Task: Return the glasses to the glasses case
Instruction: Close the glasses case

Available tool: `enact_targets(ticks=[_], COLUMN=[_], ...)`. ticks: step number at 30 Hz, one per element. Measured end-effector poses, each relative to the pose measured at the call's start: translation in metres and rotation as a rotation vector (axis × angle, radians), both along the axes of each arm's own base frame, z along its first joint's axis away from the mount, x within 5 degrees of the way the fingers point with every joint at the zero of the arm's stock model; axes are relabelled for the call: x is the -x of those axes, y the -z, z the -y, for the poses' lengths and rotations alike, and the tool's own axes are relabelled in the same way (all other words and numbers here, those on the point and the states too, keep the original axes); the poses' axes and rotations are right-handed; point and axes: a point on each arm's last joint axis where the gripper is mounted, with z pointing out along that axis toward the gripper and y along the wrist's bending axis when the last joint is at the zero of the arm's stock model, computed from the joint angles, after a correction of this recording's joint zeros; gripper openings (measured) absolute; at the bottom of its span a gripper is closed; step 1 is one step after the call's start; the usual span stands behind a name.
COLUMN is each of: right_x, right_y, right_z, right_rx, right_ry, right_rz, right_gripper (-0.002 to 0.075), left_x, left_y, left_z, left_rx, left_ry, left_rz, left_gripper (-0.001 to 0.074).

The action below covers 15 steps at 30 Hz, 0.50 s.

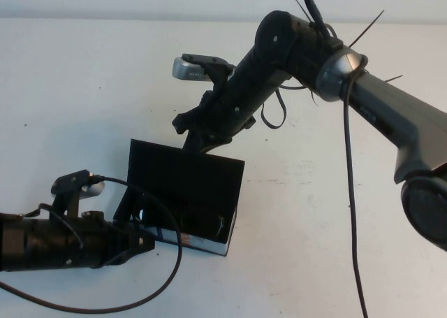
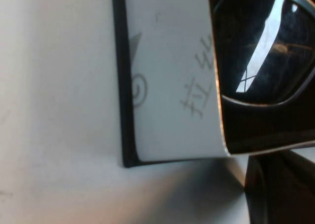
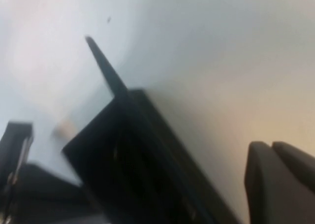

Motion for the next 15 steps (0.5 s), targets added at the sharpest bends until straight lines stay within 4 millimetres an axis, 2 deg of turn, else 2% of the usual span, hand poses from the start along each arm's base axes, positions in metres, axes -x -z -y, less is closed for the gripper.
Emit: enact_targets(ticks=[4,8,15], right_x=[0.015,0.037,0.066], right_y=[-0.010,-0.017,0.001], right_z=[0.003,-0.004,-0.020], right_rx=[0.008,0.018,0.064], right_ry=[-0.022,-0.075,-0.142], right_rz=[-0.010,-0.018,-0.083], right_gripper=[-0.0011,-0.0011,-0.0011], left_x=[0.000,0.000,0.006], left_y=[0.000,0.000,-0.006], left_z=[0.000,0.000,-0.001], left_rx=[-0.002,-0.001,-0.028], left_ry=[-0.001,-0.002,0.026], left_rz=[0.000,-0.001,-0.048], left_gripper=[-0.0004,-0.0004,-0.0004])
